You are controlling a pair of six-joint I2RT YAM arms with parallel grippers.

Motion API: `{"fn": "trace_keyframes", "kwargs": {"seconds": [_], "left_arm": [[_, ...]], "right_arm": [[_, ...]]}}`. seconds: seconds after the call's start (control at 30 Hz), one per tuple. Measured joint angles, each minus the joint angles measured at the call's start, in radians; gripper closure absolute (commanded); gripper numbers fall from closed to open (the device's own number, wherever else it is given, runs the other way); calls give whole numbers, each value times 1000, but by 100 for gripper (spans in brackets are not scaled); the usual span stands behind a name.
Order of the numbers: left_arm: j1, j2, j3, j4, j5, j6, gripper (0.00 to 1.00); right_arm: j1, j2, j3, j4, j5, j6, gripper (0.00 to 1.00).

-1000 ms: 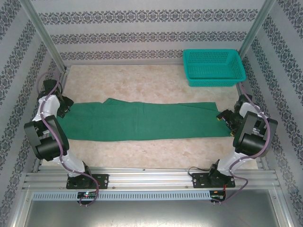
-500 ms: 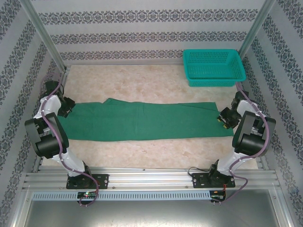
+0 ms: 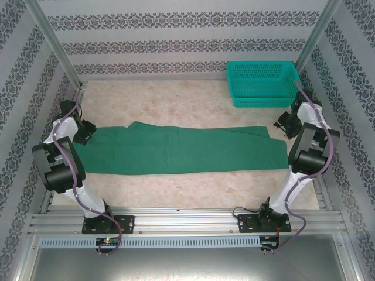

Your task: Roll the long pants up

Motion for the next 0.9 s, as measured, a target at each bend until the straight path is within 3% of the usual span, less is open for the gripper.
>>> {"fn": "trace_keyframes", "kwargs": {"seconds": [0.57, 0.6, 0.63, 0.67, 0.9], "left_arm": [[-2, 96, -2, 44, 12, 0, 58], [-2, 97, -2, 46, 13, 0, 59], [-2, 99, -2, 47, 14, 0, 59], [-2, 100, -2, 48, 15, 0, 59], [-2, 103, -1, 50, 26, 0, 61]], "right_arm": [[-6, 132, 54, -99, 82, -34, 51], [-6, 144, 64, -105, 83, -36, 57], [-6, 154, 71, -108, 83, -40, 86], [-5, 164, 81, -111, 74, -43, 100], [31, 100, 87, -117, 91, -36, 100]]}}
